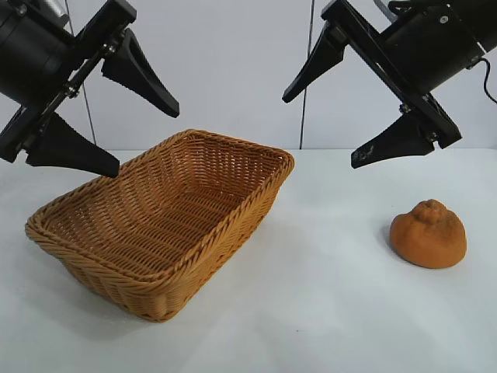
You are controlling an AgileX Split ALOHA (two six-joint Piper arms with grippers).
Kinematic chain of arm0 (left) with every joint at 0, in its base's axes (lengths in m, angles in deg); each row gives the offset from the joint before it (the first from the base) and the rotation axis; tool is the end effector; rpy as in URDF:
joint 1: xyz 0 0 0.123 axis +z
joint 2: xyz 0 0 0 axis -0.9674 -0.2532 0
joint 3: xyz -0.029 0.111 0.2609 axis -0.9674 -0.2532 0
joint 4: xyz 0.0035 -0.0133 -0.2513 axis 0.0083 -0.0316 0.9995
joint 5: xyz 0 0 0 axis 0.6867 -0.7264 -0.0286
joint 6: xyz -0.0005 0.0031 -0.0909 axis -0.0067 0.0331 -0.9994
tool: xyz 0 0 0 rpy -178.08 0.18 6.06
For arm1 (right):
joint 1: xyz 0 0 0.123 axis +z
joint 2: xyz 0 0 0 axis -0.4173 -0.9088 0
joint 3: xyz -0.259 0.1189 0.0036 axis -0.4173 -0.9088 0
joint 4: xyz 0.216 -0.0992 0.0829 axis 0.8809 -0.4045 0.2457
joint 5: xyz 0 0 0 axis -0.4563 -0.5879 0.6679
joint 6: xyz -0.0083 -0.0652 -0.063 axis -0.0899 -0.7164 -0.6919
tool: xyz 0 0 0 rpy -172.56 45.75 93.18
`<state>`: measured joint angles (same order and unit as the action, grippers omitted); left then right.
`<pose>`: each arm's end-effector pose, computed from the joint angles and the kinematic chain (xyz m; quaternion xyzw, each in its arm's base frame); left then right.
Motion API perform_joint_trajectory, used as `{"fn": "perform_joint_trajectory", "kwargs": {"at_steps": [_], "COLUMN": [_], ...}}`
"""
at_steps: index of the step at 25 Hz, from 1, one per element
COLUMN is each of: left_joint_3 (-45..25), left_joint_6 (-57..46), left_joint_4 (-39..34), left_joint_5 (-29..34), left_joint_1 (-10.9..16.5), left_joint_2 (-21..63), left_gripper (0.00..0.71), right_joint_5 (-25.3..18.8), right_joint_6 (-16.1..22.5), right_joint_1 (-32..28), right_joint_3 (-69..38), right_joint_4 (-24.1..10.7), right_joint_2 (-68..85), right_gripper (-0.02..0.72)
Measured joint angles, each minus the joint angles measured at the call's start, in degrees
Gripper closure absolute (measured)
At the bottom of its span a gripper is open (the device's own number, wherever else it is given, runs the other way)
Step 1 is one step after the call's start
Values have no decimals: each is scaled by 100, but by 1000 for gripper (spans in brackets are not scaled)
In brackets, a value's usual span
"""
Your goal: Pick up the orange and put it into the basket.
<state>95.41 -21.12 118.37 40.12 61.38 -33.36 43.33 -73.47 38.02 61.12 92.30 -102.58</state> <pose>0.2990 -0.1251 0.2361 -0.0702 0.9150 -0.3640 0.1592 0.3170 0.1244 0.2380 0.0340 0.9314 0.3324 0.1446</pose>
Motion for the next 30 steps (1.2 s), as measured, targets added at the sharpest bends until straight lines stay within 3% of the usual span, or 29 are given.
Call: {"fn": "perform_joint_trajectory", "kwargs": {"at_steps": [17,21,25,30], "left_joint_3": [0,0,0,0], "left_joint_6": [-79,-516,-1360,-3238], "left_joint_4": [4,-78,-743,-1966], "left_joint_5": [-74,357,589,743], "left_joint_1": [0,0,0,0], "left_joint_2": [0,51,431,910], "left_gripper": [121,121,121,121], "right_joint_5": [29,29,49,49], "right_joint_6": [0,0,0,0], "right_joint_1": [0,0,0,0], "right_joint_3": [0,0,0,0], "right_joint_4": [0,0,0,0], "right_joint_2": [0,0,0,0], "right_gripper": [28,28,28,28]}}
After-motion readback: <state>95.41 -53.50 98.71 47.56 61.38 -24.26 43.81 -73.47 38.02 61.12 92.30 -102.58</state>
